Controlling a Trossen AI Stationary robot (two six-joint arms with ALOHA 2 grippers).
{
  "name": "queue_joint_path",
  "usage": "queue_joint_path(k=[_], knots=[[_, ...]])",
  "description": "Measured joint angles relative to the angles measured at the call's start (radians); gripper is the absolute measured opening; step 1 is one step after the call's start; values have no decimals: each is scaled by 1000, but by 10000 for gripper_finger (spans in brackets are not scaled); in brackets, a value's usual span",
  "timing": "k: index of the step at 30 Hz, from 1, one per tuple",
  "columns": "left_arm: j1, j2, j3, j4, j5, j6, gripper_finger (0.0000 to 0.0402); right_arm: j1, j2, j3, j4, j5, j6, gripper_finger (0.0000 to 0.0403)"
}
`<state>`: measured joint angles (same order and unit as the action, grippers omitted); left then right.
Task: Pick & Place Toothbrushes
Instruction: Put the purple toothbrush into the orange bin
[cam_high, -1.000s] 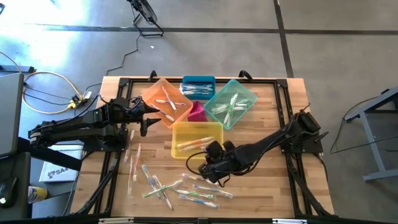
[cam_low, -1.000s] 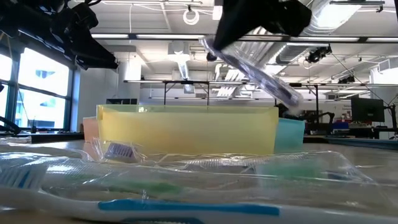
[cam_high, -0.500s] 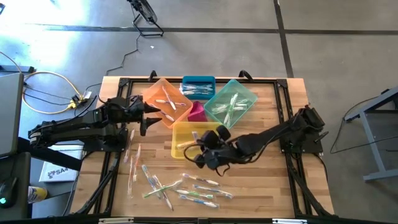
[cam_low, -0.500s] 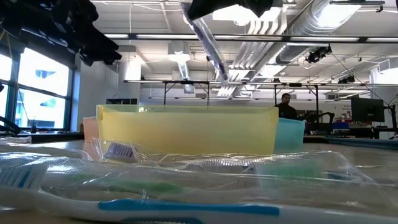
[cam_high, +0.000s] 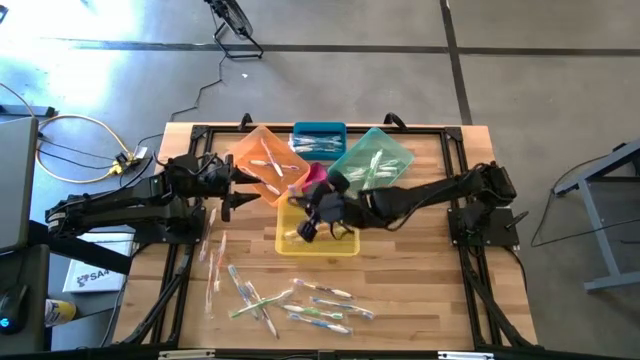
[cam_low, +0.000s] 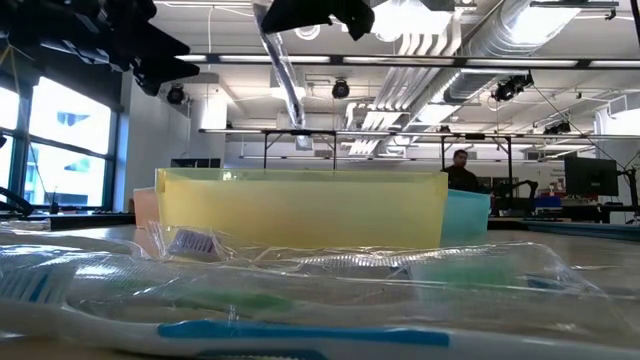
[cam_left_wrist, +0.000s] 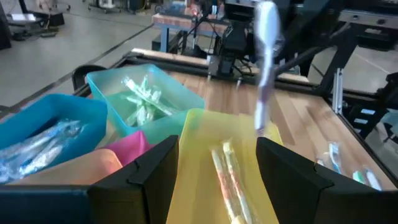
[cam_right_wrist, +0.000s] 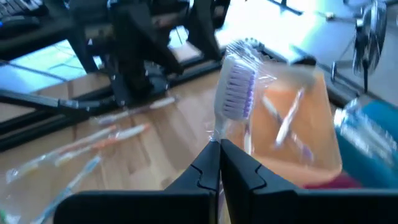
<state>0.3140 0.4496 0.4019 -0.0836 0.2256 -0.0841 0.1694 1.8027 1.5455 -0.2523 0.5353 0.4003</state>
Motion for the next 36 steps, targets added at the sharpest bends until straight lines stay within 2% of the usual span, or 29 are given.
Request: queue_joint_path(k=[6,10,18,22,28,36], knots=[[0,1,0,37,0,0,211,-84,0,0,114,-130,-116,3],[0,46,0,90,0,0,211,-134,0,0,134,-215,-149,3],[0,288,0,350,-33,-15,211,-202,0,0,137,-354,-222,3],[0,386,0,432,-5,-26,211,-226,0,0,138,-417,-252,3],[0,507,0,575,35,-82,211,-254,0,0,153,-488,-273,3],[0,592,0,708,80,-108,211,-263,0,0,169,-510,-318,3]])
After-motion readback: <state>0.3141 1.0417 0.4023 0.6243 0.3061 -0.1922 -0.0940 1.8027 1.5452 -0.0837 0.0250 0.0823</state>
